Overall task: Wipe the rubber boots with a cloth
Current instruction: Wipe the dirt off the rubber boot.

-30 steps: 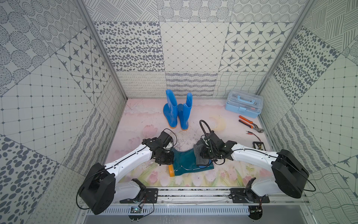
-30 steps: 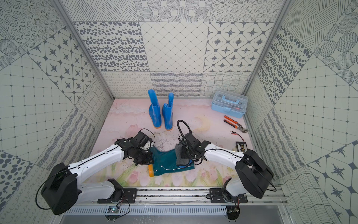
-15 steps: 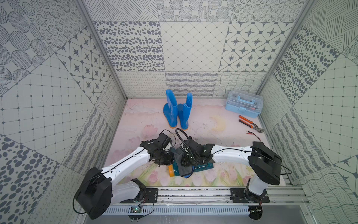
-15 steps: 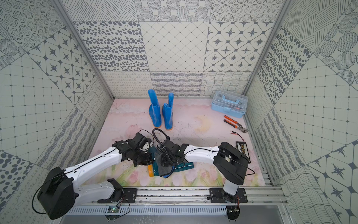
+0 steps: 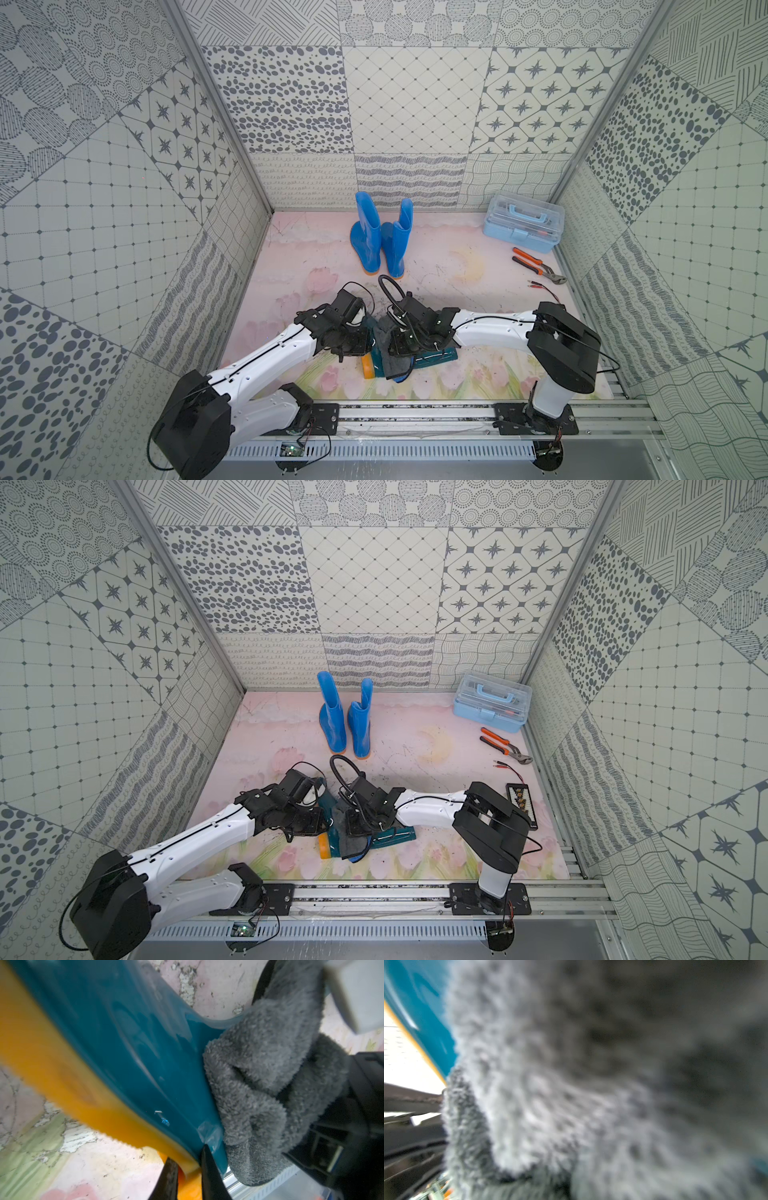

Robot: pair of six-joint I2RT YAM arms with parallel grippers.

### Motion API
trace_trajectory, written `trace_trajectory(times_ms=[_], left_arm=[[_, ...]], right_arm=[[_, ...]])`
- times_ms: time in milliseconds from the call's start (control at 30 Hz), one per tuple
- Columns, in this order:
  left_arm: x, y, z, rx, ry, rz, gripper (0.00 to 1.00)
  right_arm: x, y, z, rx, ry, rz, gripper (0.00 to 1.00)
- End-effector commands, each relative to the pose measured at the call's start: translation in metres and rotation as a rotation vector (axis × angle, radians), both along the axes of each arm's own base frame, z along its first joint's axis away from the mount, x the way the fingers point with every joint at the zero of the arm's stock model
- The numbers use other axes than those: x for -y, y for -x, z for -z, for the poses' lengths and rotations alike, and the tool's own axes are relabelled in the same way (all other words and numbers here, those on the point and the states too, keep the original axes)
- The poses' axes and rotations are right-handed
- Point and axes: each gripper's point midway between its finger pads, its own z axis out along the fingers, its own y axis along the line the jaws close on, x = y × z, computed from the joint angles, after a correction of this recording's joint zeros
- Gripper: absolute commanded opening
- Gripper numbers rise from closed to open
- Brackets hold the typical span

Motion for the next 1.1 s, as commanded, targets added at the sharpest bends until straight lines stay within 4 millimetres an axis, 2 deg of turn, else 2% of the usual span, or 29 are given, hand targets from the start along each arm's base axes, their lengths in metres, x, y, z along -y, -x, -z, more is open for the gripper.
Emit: trace_trajectory(times_ms=[0,100,233,267,333,467,500,567,633,667,733,800,833,900,933,1000,1067], left_arm=[[-0.016,-0.003,0.016,0.032,-0.098,-0.029,0.0],[-0.015,-0.002,0.015,0.03,-0.101,-0.013,0.0],[-0.009,-0.004,0.015,0.02,-0.082,-0.001,0.0],[-0.007,-0.005,0.015,0.02,-0.076,0.002,0.0],[-0.002,-0.006,0.015,0.024,-0.057,0.011,0.0],[0.004,-0.008,0.015,0.03,-0.044,0.022,0.0],[0.004,-0.008,0.015,0.029,-0.049,0.021,0.0],[-0.001,-0.007,0.018,0.018,-0.072,0.013,0.0],[-0.003,-0.005,0.024,0.007,-0.085,0.008,0.0],[-0.002,-0.003,0.027,-0.002,-0.081,0.009,0.0],[-0.001,-0.002,0.03,-0.012,-0.075,0.012,0.0],[-0.003,-0.001,0.031,-0.021,-0.089,0.022,0.0],[-0.004,0.0,0.031,-0.022,-0.098,0.024,0.0],[-0.007,0.0,0.03,-0.015,-0.112,0.028,0.0],[-0.007,0.0,0.029,-0.01,-0.113,0.028,0.0],[-0.007,-0.001,0.027,-0.001,-0.111,0.03,0.0],[-0.005,-0.003,0.025,0.005,-0.106,0.032,0.0]], right_arm=[[0.133,0.021,0.087,-0.12,0.471,0.14,0.0],[0.143,0.018,0.085,-0.117,0.473,0.16,0.0],[0.123,0.009,0.072,-0.093,0.433,0.147,0.0],[0.11,0.005,0.065,-0.073,0.407,0.136,0.0],[0.072,-0.003,0.046,-0.014,0.322,0.087,0.0],[-0.031,0.006,-0.005,0.056,0.062,-0.055,0.0],[-0.049,0.01,-0.015,0.057,0.006,-0.077,0.0],[-0.063,0.013,-0.022,0.053,-0.043,-0.09,0.0],[-0.053,0.01,-0.007,0.054,-0.001,-0.082,0.0],[-0.037,0.007,0.01,0.037,0.054,-0.066,0.0],[0.01,0.0,0.045,-0.036,0.178,0.006,0.0],[0.071,-0.004,0.071,-0.097,0.312,0.102,0.0],[0.098,-0.006,0.075,-0.101,0.364,0.138,0.0],[0.15,-0.01,0.069,-0.074,0.465,0.198,0.0],[0.166,-0.014,0.063,-0.055,0.491,0.221,0.0],[0.185,-0.02,0.047,-0.018,0.503,0.245,0.0],[0.184,-0.026,0.035,0.015,0.488,0.243,0.0]])
